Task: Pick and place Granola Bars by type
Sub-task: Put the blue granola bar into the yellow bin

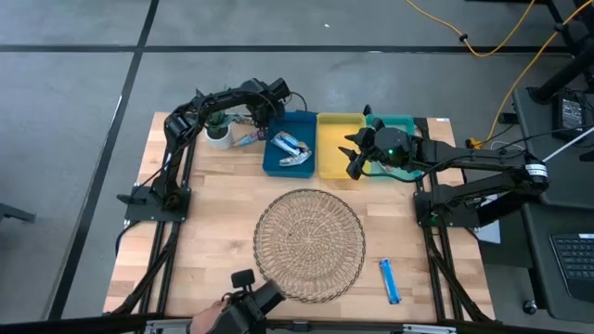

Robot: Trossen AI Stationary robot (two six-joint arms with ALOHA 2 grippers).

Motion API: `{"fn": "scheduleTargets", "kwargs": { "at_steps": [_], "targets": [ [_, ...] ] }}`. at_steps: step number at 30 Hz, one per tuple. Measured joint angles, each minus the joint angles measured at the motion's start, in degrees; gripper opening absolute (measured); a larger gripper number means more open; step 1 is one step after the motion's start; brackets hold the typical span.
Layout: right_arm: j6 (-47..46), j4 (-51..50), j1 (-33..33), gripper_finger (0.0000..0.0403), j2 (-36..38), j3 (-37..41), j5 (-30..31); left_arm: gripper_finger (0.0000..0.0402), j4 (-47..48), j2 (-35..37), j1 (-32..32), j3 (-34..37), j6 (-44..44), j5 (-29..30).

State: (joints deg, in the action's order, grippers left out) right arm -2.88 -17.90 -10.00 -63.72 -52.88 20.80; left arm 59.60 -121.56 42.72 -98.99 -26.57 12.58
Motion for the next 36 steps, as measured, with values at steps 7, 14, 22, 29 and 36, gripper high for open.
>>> {"fn": "scheduleTargets", "kwargs": {
  "at_steps": [7,14,22,29,36],
  "targets": [
    [0.1,-0.3,0.0,0.0188,0.0,0.0,0.0,0.0010,3.7,0.0,-0.3,-5.5,0.8,0.1],
    [0.1,-0.3,0.0,0.0189,0.0,0.0,0.0,0.0008,6.7,0.1,-2.5,-13.2,0.4,0.6],
    [0.1,-0.5,0.0,0.0188,0.0,0.0,0.0,0.0008,7.9,0.2,-5.7,-22.6,0.3,0.3],
    [0.1,-4.2,0.0,0.0188,2.2,0.0,0.1,0.0008,8.1,0.2,-8.6,-29.4,0.3,-2.5],
    [-0.1,-8.3,0.0,0.0188,7.6,0.0,2.0,0.0009,5.8,0.2,-12.6,-34.0,0.3,-5.6]
  ]
}}
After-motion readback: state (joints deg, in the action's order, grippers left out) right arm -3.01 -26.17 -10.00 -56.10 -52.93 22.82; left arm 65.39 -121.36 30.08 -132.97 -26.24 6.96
